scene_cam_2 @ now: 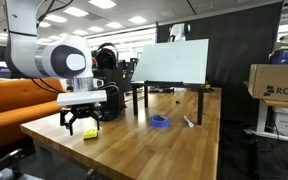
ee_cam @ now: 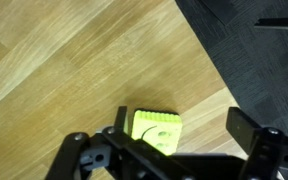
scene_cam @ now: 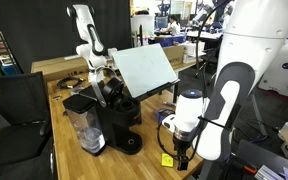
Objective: Wipe the table with the sponge
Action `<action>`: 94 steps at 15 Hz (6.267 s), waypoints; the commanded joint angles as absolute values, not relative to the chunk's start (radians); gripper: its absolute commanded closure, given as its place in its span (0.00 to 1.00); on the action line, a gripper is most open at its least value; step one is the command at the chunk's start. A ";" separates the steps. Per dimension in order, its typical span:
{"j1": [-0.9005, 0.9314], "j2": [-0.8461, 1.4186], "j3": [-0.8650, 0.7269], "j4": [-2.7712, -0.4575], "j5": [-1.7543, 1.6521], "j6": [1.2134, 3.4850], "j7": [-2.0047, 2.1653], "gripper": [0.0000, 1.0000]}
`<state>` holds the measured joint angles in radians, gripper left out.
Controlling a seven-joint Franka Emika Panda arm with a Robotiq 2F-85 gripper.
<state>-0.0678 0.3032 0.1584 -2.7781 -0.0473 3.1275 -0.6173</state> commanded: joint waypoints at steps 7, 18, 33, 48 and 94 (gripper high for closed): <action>-0.061 0.385 0.143 -2.717 -0.209 3.225 -0.410 0.00; -0.012 0.464 0.101 -2.648 -0.219 3.246 -0.350 0.00; 0.119 0.486 -0.016 -2.626 -0.192 3.203 -0.282 0.71; 0.160 0.567 -0.244 -2.573 -0.142 3.199 -0.136 0.71; -0.188 0.550 0.018 -2.521 -0.052 3.228 -0.104 0.71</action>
